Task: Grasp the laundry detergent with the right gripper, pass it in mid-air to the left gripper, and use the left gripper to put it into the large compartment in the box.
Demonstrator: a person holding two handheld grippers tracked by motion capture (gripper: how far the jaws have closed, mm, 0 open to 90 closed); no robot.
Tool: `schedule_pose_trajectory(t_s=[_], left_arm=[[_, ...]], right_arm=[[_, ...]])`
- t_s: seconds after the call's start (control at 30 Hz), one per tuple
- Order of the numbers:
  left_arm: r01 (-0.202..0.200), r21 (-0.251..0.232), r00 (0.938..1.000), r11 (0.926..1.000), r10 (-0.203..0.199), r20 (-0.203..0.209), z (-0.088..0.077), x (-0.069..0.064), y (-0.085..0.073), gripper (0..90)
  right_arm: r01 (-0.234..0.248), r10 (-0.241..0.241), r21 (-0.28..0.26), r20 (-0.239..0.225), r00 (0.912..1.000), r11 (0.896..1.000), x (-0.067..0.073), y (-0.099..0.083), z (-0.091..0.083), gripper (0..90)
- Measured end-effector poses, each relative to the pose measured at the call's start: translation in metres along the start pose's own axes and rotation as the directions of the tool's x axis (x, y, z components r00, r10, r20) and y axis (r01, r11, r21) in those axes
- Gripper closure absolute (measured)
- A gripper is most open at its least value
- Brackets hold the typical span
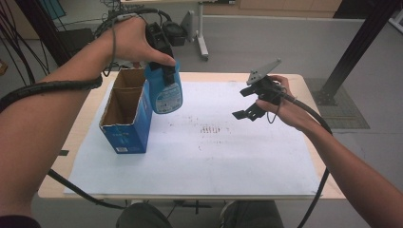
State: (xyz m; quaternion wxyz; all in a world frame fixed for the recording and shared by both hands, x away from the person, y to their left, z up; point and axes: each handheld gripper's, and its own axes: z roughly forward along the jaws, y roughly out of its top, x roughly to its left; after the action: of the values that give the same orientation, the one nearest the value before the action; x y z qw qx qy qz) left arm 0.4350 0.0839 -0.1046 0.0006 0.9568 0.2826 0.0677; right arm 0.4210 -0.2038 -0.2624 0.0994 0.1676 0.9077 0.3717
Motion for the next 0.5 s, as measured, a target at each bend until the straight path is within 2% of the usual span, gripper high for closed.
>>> schedule_pose_trajectory(t_s=[0.1, 0.13, 0.17, 0.23, 0.37, 0.4, 0.43, 0.47, 0.5], left_arm=[[0.047, 0.001, 0.9986, 0.9989, -0.047, -0.023, -0.010, 0.009, -0.005, 37.3], [0.075, 0.000, 0.9968, 0.9972, -0.075, -0.029, -0.014, 0.013, -0.008, 37.4], [0.075, 0.000, 0.9968, 0.9972, -0.075, -0.029, -0.014, 0.013, -0.008, 37.4], [0.146, -0.005, 0.9883, 0.9893, -0.146, -0.044, -0.023, 0.021, -0.014, 37.3], [0.263, -0.028, 0.9630, 0.9643, -0.265, -0.052, -0.034, 0.032, -0.024, 37.3], [0.281, -0.028, 0.9580, 0.9594, -0.282, -0.054, -0.038, 0.036, -0.026, 37.4], [0.314, -0.038, 0.9473, 0.9487, -0.315, -0.055, -0.041, 0.039, -0.030, 37.4], [0.328, -0.036, 0.9423, 0.9439, -0.330, -0.058, -0.043, 0.042, -0.032, 37.4], [0.351, -0.043, 0.9337, 0.9355, -0.353, -0.061, -0.046, 0.044, -0.034, 37.4]], right_arm=[[-0.035, 0.034, 0.024, 0.034, 0.9988, 0.999, -0.007, -0.010, -0.009, 7.5], [-0.044, 0.043, 0.034, 0.041, 0.9983, 0.998, -0.008, -0.013, -0.011, 7.5], [-0.044, 0.043, 0.034, 0.041, 0.9983, 0.998, -0.008, -0.013, -0.011, 7.5], [-0.062, 0.059, 0.060, 0.061, 0.9964, 0.996, -0.012, -0.021, -0.016, 7.5], [-0.098, 0.093, 0.087, 0.062, 0.9937, 0.991, -0.017, -0.030, -0.022, 7.5], [-0.103, 0.098, 0.095, 0.059, 0.9935, 0.990, -0.018, -0.032, -0.023, 7.5], [-0.102, 0.096, 0.105, 0.059, 0.9936, 0.989, -0.019, -0.033, -0.025, 7.5], [-0.103, 0.097, 0.115, 0.062, 0.9934, 0.988, -0.020, -0.034, -0.026, 7.5], [-0.103, 0.096, 0.120, 0.063, 0.9933, 0.987, -0.021, -0.035, -0.028, 7.5]])
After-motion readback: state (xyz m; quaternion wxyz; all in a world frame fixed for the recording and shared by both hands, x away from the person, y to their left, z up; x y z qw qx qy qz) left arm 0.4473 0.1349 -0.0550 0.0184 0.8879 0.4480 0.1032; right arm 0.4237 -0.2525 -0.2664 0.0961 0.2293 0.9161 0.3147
